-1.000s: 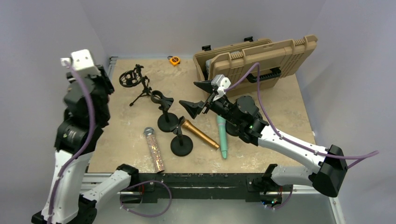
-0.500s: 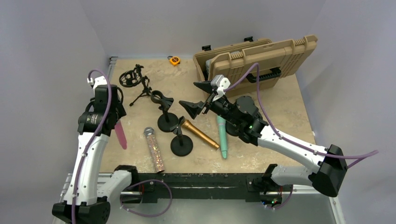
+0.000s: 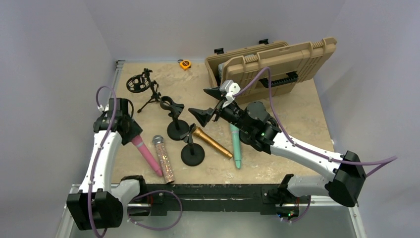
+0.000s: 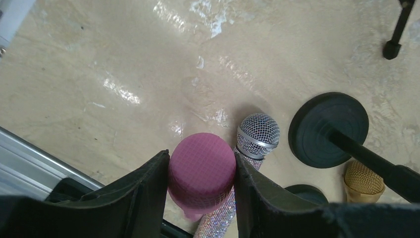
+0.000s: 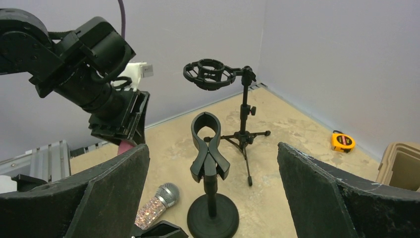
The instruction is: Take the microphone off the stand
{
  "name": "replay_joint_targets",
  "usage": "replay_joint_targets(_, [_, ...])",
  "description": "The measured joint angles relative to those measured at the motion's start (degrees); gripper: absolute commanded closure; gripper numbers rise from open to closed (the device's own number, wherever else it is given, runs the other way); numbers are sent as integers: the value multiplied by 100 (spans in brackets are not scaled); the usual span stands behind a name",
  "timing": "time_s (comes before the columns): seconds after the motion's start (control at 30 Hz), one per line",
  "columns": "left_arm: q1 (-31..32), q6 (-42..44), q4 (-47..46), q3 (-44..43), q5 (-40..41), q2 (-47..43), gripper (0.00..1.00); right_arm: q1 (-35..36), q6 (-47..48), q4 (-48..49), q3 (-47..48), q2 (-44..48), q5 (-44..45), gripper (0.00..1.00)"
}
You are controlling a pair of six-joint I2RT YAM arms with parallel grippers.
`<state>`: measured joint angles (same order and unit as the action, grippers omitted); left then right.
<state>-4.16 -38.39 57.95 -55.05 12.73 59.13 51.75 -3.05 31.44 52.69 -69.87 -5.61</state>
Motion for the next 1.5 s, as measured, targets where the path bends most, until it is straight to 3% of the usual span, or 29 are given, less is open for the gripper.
replay_joint_targets(0.17, [-170, -278, -313, 575, -328, 229, 99, 0, 0, 4, -2, -107, 0, 1])
replay_joint_targets(0.47, [-295, -597, -957, 1154, -614, 828, 41, 0, 2, 13, -2, -114, 0, 1])
replay_joint_targets(0.67, [-310, -691, -1235, 1193, -614, 970, 18, 0, 0, 24, -2, -114, 2, 1])
replay_joint_targets(0.9, [-334, -710, -1281, 1276, -605, 787, 17, 0, 2, 28, -2, -114, 0, 1])
replay_joint_targets(1.1, [-332, -664, -1187, 1172, -433, -551, 20, 0, 0, 26, -2, -114, -2, 1])
replay_joint_targets(1.2, [-332, -404, -1207, 737, -409, -1172, 22, 0, 2, 26, 0, -125, -15, 1])
replay_joint_targets(1.33, [-330, -4, -1537, -164, -673, -1167, 23, 0, 11, -11, 46, -238, -61, 1])
replay_joint_targets(1.5, [-214, 101, -2105, -828, -874, -916, 12, 20, 22, -133, 238, -402, -142, 1])
